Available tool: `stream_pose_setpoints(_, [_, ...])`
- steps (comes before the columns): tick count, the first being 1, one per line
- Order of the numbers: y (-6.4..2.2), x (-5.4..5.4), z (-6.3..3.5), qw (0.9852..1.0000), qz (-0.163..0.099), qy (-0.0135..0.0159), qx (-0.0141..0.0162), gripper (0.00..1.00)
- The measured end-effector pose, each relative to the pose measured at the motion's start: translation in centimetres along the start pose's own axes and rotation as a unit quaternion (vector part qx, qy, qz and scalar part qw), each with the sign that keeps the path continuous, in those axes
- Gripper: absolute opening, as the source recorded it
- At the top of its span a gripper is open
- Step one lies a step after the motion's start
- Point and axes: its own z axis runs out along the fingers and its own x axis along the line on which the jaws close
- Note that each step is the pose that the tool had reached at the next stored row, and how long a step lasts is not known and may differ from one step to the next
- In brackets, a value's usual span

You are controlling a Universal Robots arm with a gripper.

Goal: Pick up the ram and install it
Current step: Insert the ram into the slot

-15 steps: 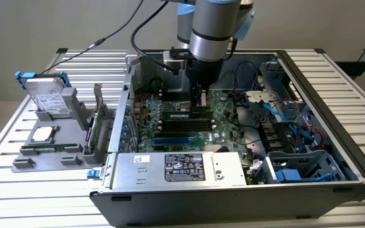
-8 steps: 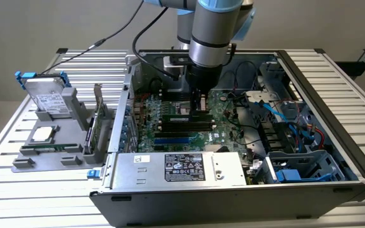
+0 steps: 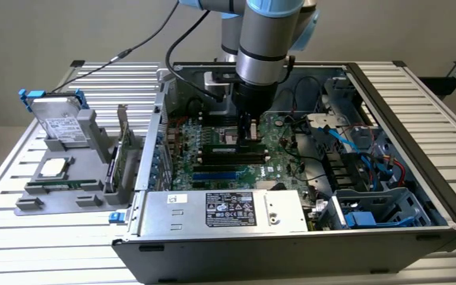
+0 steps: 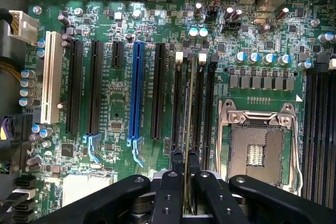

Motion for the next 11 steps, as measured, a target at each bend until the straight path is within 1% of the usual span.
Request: stream_pose_setpoints(11, [-0.02, 0.35, 0.1, 1.0, -0.001, 0.0002, -0.0001, 0.14])
